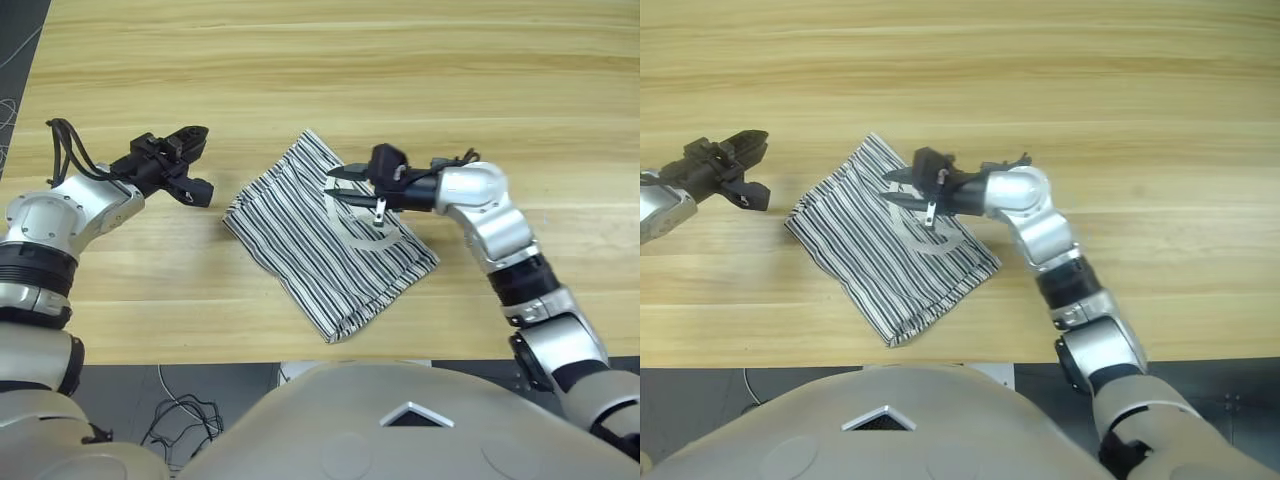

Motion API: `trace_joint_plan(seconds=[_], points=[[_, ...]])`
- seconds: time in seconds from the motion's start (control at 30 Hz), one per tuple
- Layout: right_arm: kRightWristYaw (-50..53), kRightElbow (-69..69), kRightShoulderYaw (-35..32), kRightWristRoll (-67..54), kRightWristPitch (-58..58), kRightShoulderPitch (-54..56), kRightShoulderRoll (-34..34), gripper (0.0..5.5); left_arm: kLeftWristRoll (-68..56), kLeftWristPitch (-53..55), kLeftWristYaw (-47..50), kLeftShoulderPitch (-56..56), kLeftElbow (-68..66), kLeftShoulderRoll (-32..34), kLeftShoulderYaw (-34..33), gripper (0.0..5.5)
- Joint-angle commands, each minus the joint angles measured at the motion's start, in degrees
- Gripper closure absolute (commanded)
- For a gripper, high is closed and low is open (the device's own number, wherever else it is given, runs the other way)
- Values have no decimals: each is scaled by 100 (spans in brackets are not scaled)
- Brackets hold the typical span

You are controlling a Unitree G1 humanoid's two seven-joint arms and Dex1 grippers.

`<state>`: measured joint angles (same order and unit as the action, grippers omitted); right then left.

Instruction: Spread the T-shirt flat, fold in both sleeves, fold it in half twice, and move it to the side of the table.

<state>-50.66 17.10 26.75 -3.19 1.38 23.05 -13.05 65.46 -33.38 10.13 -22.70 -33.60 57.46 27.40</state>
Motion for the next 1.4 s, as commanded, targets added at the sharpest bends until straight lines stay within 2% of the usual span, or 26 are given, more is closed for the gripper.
trace_joint_plan(seconds=[0.03,0.13,0.27,0.37,0.5,0.63,0.73,0.93,1.1,1.17,1.3,1.37,1.4], points=[[717,1905,359,902,964,719,624,428,-31,-29,81,-143,-164,-2,69,425],[1712,3801,759,1804,1476,1405,1177,428,3,-58,127,-169,-315,-74,150,425],[2483,5024,824,2238,1514,1813,1365,428,6,-96,133,-206,-365,-145,216,425],[2936,5533,731,2415,1296,1982,1137,428,-34,-97,146,-201,-425,-174,255,425],[2911,5610,496,2384,1254,1990,691,428,-173,-69,123,-160,-409,-271,219,425],[2662,5342,329,2368,1156,1802,160,428,-402,-160,12,-118,-233,-352,176,425],[2435,4957,281,2376,1035,1549,-120,428,-1276,-678,-424,258,367,-463,51,425],[2496,4232,158,2429,762,1406,-401,428,-2177,-767,-1366,644,1361,-688,-19,425],[2660,2998,-532,1980,700,1672,-596,428,-3440,-835,-2413,1001,1791,-879,-56,425],[2369,2239,-866,1704,448,1680,-790,428,-3625,-799,-2638,1086,1879,-841,-151,425],[968,564,-1680,488,-748,1365,-1384,423,-4255,-735,-3201,1541,2231,-591,-391,351],[58,176,-2097,-372,-1631,1094,-1737,423,-4417,-703,-3462,1670,2310,-548,-456,314],[-313,160,-2164,-511,-1609,889,-1983,423,-4444,-689,-3583,1682,2312,-567,-453,301]])
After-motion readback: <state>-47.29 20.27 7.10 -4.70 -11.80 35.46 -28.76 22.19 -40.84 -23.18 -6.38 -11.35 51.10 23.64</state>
